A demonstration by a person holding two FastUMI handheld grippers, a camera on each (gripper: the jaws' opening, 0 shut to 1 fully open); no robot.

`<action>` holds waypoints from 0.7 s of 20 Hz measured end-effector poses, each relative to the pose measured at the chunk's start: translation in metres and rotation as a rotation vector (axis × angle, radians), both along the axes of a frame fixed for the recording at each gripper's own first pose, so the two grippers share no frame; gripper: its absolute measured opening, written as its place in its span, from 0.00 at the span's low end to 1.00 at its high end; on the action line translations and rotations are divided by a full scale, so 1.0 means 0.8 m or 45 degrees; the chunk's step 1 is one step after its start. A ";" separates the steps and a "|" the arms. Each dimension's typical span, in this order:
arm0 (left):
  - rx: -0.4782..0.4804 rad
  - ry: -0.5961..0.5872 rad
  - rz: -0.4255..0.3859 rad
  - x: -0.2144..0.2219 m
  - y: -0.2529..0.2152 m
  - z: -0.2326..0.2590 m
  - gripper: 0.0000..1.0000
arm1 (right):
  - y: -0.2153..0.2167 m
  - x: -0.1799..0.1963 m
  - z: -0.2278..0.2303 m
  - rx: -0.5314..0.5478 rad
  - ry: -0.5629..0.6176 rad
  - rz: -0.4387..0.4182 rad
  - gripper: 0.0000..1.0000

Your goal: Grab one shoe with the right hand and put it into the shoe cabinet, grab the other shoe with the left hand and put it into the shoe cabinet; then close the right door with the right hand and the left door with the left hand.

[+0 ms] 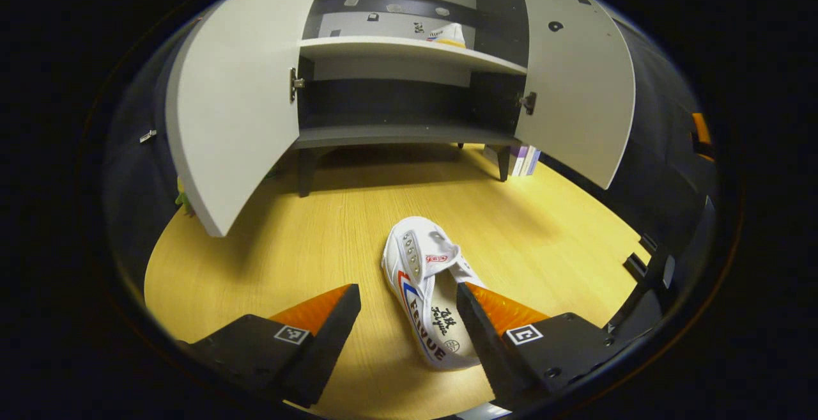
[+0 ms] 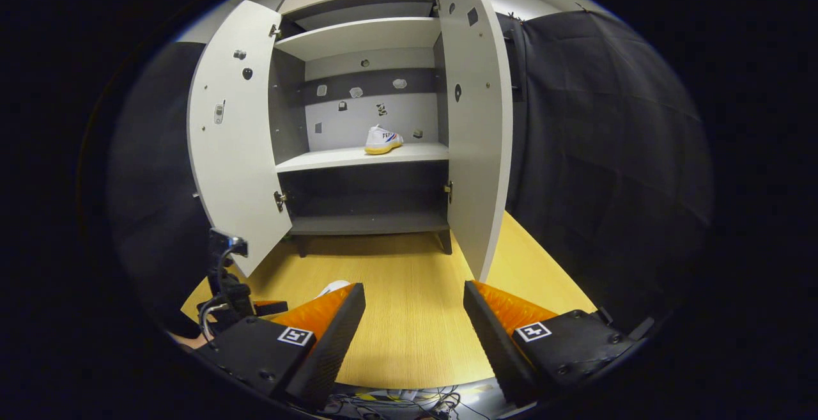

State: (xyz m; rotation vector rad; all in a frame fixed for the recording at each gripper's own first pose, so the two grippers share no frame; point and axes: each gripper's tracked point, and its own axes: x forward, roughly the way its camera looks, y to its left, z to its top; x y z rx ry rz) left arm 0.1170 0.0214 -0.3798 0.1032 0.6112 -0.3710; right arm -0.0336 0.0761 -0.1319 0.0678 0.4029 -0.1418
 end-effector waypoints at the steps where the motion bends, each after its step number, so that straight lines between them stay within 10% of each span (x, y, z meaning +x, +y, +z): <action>1: 0.016 0.013 0.021 0.008 -0.002 -0.010 0.95 | -0.002 -0.001 -0.004 -0.002 0.008 0.008 0.99; 6: 0.072 0.112 0.183 0.043 0.003 -0.040 0.83 | -0.021 0.001 -0.013 0.007 0.038 0.027 0.99; 14: 0.124 0.272 0.333 0.056 0.009 -0.053 0.08 | -0.095 0.013 -0.028 -0.014 0.048 -0.004 0.99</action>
